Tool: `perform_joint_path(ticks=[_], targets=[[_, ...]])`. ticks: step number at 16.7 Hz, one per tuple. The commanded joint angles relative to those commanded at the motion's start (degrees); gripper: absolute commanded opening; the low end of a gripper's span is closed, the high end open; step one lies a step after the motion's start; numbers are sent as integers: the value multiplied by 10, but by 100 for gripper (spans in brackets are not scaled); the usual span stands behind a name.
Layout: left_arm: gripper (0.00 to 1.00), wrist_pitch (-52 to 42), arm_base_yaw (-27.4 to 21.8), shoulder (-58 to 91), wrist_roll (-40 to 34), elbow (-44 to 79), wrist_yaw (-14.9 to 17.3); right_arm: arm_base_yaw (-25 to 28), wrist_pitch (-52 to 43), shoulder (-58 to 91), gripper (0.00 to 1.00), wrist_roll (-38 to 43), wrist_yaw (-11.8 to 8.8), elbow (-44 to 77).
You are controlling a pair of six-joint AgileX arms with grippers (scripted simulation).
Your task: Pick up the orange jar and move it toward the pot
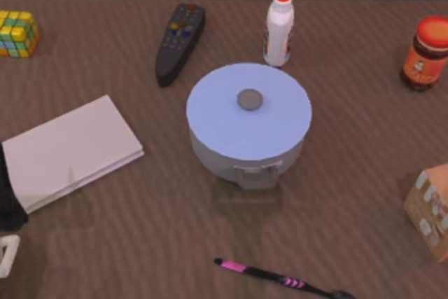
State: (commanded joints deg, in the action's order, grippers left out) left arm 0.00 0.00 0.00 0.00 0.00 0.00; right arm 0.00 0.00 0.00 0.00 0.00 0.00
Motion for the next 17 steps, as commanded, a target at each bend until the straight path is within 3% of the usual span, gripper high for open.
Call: perform_joint_path(ticks=[4, 9, 17], targets=[[100, 0, 0, 0, 0, 0, 0, -1, -13, 15, 100, -3, -1, 13], [100, 0, 0, 0, 0, 0, 0, -12, -114, 138, 100, -34, -5, 124], [100, 0, 0, 0, 0, 0, 0, -46, -333, 497, 100, -152, -27, 534]])
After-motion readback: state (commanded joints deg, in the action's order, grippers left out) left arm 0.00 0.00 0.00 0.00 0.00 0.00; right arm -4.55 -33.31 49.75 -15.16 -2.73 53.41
